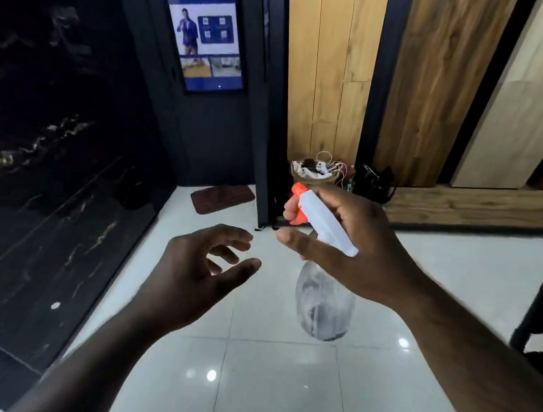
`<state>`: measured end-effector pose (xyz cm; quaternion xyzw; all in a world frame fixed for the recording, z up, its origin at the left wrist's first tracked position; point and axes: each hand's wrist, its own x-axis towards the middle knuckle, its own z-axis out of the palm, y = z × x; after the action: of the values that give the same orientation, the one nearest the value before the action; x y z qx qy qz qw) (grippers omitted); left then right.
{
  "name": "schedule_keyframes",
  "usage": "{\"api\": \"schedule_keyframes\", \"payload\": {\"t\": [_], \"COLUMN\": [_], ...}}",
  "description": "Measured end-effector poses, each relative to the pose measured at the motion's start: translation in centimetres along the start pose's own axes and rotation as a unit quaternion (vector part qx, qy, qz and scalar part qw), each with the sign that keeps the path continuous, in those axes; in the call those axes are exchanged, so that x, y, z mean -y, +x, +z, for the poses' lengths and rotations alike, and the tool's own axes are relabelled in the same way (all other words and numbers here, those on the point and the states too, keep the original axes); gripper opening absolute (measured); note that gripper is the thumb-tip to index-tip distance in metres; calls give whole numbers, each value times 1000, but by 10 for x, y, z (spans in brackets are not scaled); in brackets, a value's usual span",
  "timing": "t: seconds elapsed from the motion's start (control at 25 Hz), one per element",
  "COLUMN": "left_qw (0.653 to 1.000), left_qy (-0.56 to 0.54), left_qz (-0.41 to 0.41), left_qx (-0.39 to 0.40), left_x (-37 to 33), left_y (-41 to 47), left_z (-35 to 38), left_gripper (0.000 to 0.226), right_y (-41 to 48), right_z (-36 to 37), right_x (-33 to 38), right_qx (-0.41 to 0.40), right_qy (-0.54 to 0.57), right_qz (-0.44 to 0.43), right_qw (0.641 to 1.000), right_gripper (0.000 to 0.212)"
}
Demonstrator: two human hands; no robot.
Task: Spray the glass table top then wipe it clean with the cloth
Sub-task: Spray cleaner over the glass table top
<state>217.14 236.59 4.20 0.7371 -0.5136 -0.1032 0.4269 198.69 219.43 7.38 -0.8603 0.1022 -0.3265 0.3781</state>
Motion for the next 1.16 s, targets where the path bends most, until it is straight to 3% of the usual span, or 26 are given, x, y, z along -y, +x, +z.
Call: {"api": "schedule_keyframes", "payload": {"t": [0.16,0.4,0.56,0.68,0.76,0.88,1.0,1.16], "left_qw": [999,995,984,962,941,901,877,854], "left_qy": [-3,-41,-99,-112,-105,-89,-81,-75], "left_qz": [23,49,71,135,197,286,336,366], "left_qx": [26,71,128,209,256,313,334,363], "left_x": [16,105,135,103,66,12,-29,-99], "left_y": [114,302,453,560,622,708,780,866], "left_z": [3,58,122,184,232,328,442,559], "left_gripper": [33,36,25,19,21,42,63,60], "right_y": [84,173,230,252,248,230,211,211], "right_z": [-35,-63,-117,-178,-226,-300,-372,-490], "right_x": [-59,-199,-265,-297,-318,-369,-446,-527], "right_qx": [-49,-122,-177,-232,-287,-372,-403,-432], "right_qy": [1,-10,-114,-229,-255,-217,-190,-160], "right_qz": [24,173,228,228,247,303,333,330], "right_qw": [998,977,951,918,890,850,831,824], "right_gripper": [25,15,23,40,38,27,25,21]}}
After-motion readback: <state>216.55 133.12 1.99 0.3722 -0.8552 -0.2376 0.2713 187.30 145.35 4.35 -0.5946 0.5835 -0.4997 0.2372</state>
